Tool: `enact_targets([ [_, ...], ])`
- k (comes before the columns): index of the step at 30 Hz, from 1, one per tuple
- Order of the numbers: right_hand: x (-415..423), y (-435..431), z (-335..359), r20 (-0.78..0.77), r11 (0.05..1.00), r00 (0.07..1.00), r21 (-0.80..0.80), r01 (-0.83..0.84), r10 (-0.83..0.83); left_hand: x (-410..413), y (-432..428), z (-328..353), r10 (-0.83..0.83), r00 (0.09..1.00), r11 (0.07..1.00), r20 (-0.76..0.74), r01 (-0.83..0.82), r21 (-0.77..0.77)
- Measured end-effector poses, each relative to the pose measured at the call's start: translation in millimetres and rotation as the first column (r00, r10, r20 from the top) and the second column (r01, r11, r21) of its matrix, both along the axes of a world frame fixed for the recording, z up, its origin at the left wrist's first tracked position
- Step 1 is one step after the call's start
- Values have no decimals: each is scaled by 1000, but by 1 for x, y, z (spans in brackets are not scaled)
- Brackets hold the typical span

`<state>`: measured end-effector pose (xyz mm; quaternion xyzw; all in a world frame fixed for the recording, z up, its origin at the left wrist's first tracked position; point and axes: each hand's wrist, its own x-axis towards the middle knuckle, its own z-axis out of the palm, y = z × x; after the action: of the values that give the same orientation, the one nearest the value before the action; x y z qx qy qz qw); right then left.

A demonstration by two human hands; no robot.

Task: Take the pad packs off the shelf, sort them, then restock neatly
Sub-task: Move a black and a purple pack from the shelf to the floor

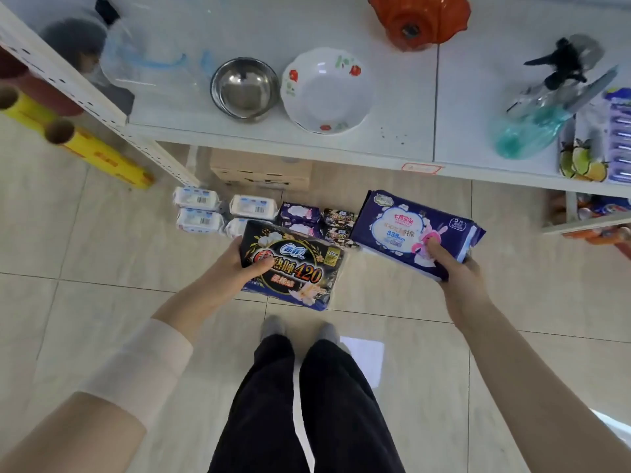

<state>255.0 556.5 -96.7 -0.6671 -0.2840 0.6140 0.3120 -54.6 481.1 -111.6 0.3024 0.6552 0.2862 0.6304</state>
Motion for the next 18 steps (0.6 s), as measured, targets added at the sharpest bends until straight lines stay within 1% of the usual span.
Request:
enact_targets([
  [6, -2, 5, -102, 13, 1000, 1000, 18, 16, -16, 8, 17, -126, -30, 998, 1000, 47, 30, -1],
  [13, -25, 23, -265, -16, 997, 998, 51, 59, -59, 15, 22, -316, -46, 998, 999, 41, 47, -26],
  [18, -34, 38, -368, -29, 994, 999, 98, 42, -39, 23, 31, -428, -54, 996, 999, 72, 54, 3],
])
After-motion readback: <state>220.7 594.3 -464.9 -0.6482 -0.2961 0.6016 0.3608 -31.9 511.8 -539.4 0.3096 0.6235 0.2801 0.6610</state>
